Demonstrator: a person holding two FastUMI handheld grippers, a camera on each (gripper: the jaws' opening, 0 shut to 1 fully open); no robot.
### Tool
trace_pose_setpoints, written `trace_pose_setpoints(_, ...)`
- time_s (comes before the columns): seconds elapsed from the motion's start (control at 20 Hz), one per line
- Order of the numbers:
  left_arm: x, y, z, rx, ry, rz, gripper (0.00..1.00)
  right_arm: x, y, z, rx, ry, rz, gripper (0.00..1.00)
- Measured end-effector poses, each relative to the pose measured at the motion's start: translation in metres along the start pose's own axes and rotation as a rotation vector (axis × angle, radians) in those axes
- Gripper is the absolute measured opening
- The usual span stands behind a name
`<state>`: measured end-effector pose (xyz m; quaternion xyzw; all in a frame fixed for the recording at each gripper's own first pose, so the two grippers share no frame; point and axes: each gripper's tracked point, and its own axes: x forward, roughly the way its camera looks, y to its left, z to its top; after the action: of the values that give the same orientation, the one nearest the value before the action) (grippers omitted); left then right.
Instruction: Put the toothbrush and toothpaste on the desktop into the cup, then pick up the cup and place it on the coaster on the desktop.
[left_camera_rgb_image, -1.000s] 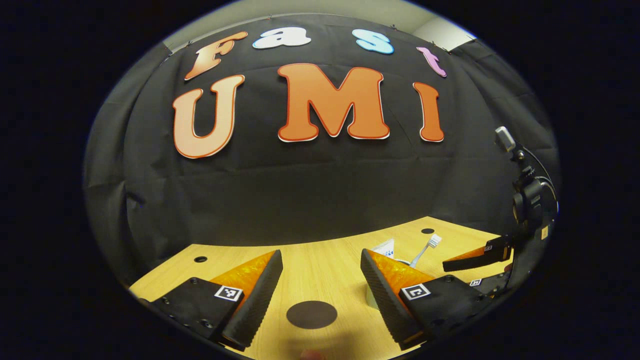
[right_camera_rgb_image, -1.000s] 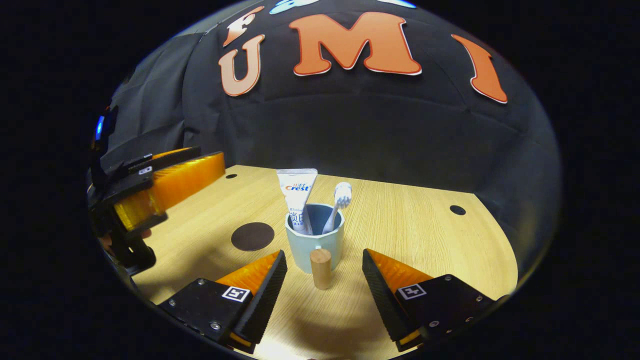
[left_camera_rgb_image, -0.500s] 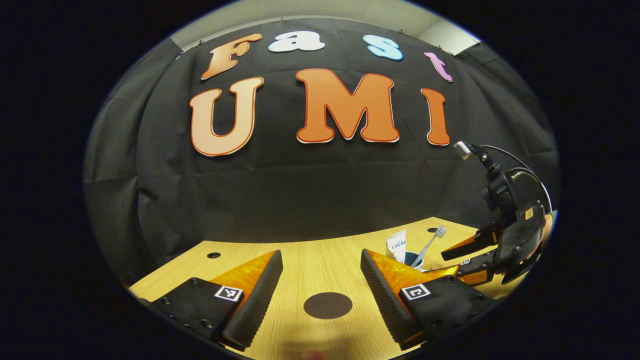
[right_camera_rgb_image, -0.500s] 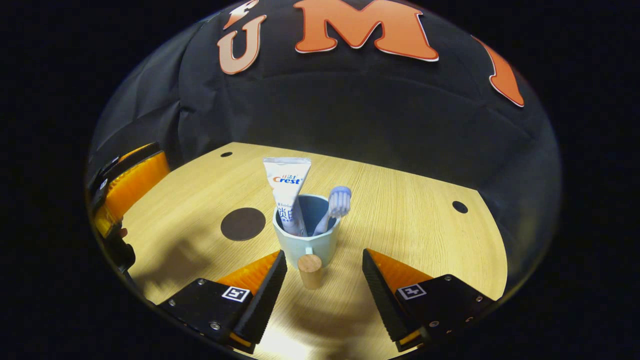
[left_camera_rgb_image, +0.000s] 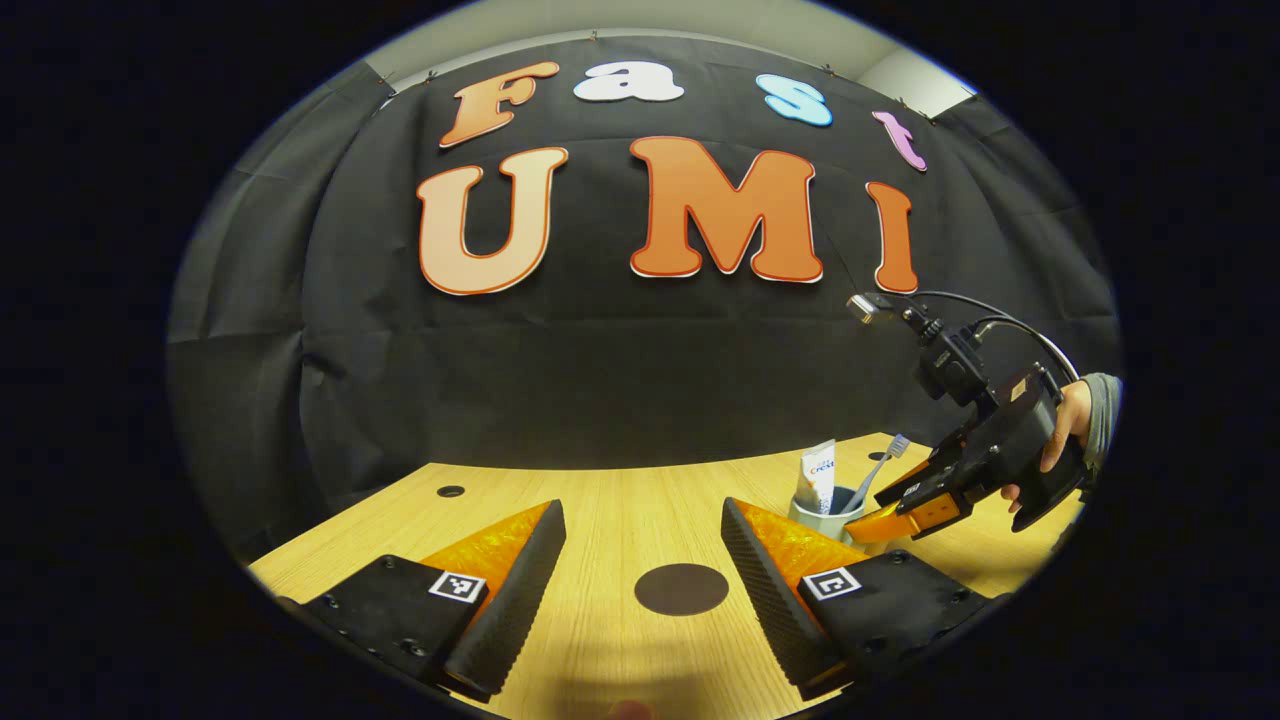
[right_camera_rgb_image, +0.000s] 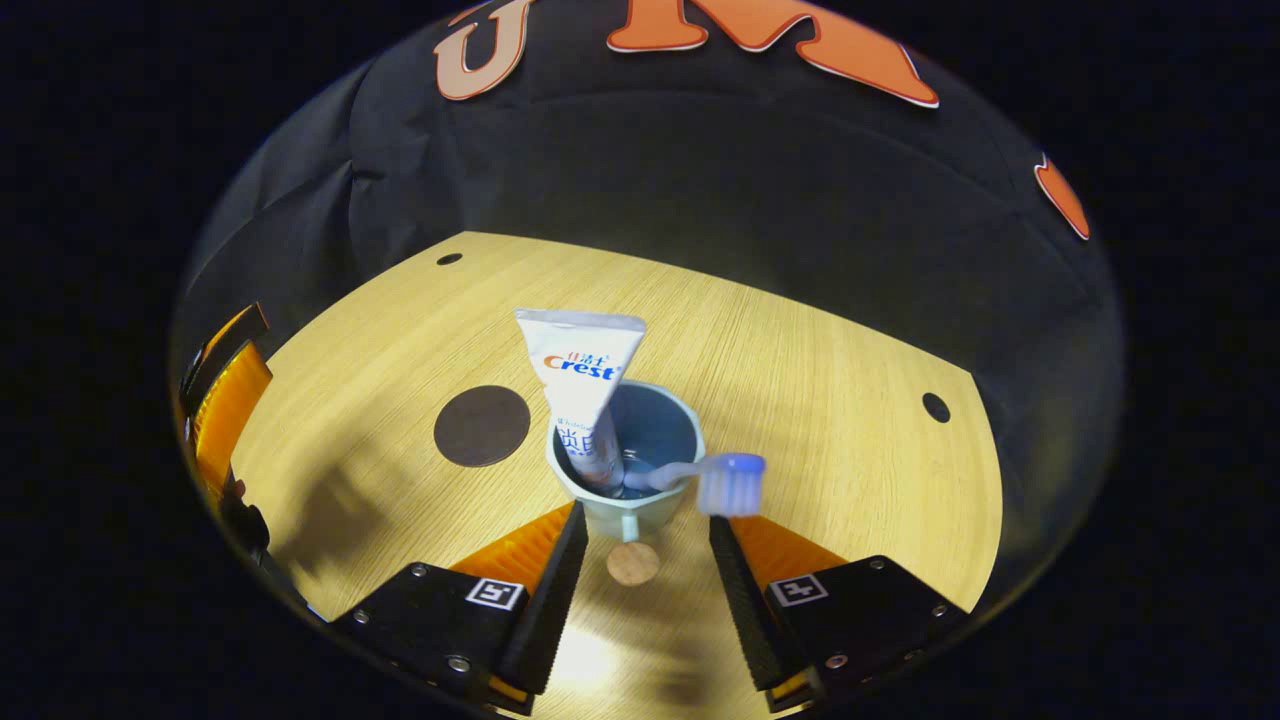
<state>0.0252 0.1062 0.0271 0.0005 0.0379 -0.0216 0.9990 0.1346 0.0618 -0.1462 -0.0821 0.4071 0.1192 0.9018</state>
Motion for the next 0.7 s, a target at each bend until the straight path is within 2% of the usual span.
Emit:
trace_pose_setpoints(0.15, -0.006, 0.014, -0.004, -0.023, 0.005, 0.019, 0.96, 0.005, 0.005, -0.002, -0.021, 0.049, 0.009, 0.61)
trace_pose_setpoints(0.2, -0.007, 0.017, -0.005, -0.030, 0.009, 0.024, 0.96, 0.006, 0.006, -0.003, -0.035, 0.061, 0.004, 0.52)
trace_pose_setpoints(0.3, -0.010, 0.021, -0.009, -0.043, 0.014, 0.031, 0.96, 0.008, 0.006, -0.009, -0.046, 0.071, 0.008, 0.53)
trace_pose_setpoints(0.35, -0.011, 0.023, -0.011, -0.050, 0.015, 0.034, 0.96, 0.011, 0.006, -0.016, -0.041, 0.084, 0.015, 0.47)
trace_pose_setpoints(0.4, -0.010, 0.026, -0.015, -0.056, 0.024, 0.039, 0.96, 0.005, 0.006, -0.017, -0.013, 0.083, 0.021, 0.29)
trace_pose_setpoints(0.45, -0.010, 0.029, -0.022, -0.066, 0.041, 0.043, 0.96, 0.006, 0.007, -0.016, 0.009, 0.080, 0.028, 0.32)
trace_pose_setpoints(0.5, -0.009, 0.032, -0.028, -0.077, 0.057, 0.049, 0.99, 0.007, 0.007, -0.016, 0.019, 0.081, 0.035, 0.26)
trace_pose_setpoints(0.55, -0.010, 0.035, -0.032, -0.089, 0.069, 0.056, 0.96, 0.007, 0.007, -0.015, 0.020, 0.075, 0.038, 0.26)
trace_pose_setpoints(0.7, -0.014, 0.039, -0.033, -0.112, 0.075, 0.063, 0.99, 0.007, 0.008, -0.015, 0.030, 0.063, 0.033, 0.21)
